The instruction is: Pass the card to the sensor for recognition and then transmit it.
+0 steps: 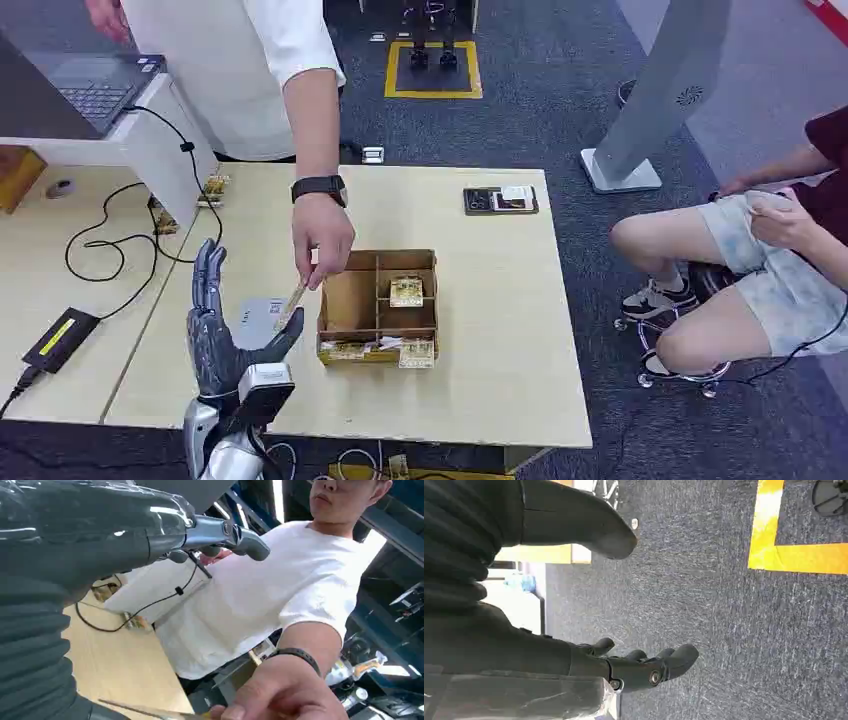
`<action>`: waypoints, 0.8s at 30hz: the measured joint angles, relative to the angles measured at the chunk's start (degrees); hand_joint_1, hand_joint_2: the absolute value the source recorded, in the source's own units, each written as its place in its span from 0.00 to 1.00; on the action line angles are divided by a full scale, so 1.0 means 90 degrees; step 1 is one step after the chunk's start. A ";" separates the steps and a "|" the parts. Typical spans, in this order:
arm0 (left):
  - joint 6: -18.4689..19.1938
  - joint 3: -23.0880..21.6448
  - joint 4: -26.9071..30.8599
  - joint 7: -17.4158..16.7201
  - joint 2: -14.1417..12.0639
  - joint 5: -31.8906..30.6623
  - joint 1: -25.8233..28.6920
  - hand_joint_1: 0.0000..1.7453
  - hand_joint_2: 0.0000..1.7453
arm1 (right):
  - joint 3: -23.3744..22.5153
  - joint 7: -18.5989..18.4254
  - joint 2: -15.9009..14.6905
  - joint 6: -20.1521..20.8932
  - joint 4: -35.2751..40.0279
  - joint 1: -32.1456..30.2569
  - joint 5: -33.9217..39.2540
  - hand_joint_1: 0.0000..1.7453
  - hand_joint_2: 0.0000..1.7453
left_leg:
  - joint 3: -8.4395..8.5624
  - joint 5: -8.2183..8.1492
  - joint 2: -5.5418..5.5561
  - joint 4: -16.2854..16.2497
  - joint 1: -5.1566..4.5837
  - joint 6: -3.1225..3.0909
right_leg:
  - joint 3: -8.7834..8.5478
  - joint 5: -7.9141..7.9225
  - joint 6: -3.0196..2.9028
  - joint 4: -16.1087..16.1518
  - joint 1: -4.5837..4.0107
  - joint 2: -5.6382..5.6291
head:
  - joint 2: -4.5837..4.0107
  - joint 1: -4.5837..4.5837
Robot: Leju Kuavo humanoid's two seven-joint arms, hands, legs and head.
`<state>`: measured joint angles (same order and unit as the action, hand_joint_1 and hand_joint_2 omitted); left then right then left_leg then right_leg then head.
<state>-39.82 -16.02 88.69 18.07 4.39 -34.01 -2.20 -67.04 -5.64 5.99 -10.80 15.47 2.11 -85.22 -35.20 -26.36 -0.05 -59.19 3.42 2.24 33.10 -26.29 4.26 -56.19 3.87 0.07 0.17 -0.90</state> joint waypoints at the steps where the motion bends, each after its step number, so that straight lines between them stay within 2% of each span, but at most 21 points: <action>1: 0.0000 0.0017 -0.0044 -0.0039 0.0000 -0.0020 -0.0073 0.00 1.00 | 0.0002 -0.0007 -0.0007 0.0000 0.0000 0.0005 -0.0024 0.00 1.00 | 0.0000 0.0000 0.0000 0.0000 0.0000 0.0000 | 0.0000 0.0000 0.0000 0.0000 0.0000 0.0000 | 0.0000 0.0000; 7: 0.0000 0.0269 -0.0277 0.0090 0.0107 -0.0114 -0.0332 0.00 1.00 | 0.0032 -0.0017 -0.0070 -0.0024 -0.0012 0.0033 -0.0102 0.00 1.00 | 0.0000 0.0001 0.0000 0.0000 0.0000 0.0000 | 0.0000 0.0001 0.0000 -0.0001 0.0000 -0.0001 | 0.0000 0.0000; 8: 0.0002 0.0289 -0.0294 0.0100 0.0119 -0.0117 -0.0345 0.20 1.00 | 0.0034 -0.0017 -0.0075 -0.0032 -0.0012 0.0038 -0.0102 0.00 1.00 | 0.0000 0.0000 0.0000 0.0000 0.0000 0.0000 | 0.0000 0.0001 0.0000 -0.0001 0.0000 -0.0002 | 0.0000 0.0002; 9: 0.0000 0.0323 -0.0313 0.0109 0.0143 -0.0121 -0.0352 1.00 1.00 | 0.0041 -0.0017 -0.0090 -0.0039 -0.0017 0.0040 -0.0104 0.00 1.00 | 0.0000 0.0000 0.0000 0.0000 0.0000 0.0000 | 0.0000 0.0000 0.0000 -0.0001 0.0000 -0.0002 | 0.0000 -0.0002; 12: 0.0000 0.0415 -0.0374 0.0211 0.0192 -0.0136 -0.0359 1.00 1.00 | 0.0056 -0.0017 -0.0112 -0.0049 -0.0029 0.0052 -0.0107 0.00 1.00 | 0.0000 0.0000 0.0000 0.0000 0.0000 0.0000 | 0.0001 -0.0001 -0.0001 -0.0001 0.0000 -0.0002 | 0.0000 0.0000; 24: 0.0000 0.0490 -0.0490 0.0216 0.0233 -0.0138 -0.0388 1.00 1.00 | 0.0121 -0.0022 -0.0172 -0.0049 -0.0034 0.0058 -0.0170 0.00 1.00 | 0.0000 -0.0001 0.0000 0.0000 0.0000 0.0001 | 0.0001 -0.0002 -0.0001 -0.0001 0.0000 -0.0002 | 0.0000 0.0000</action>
<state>-39.82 -11.61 84.28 20.02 6.49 -35.25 -5.69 -65.94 -5.84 4.44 -11.23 15.17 2.63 -86.75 -35.20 -26.37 -0.06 -59.19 3.42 2.25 33.11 -26.31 4.25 -56.20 3.87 0.06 0.17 -0.90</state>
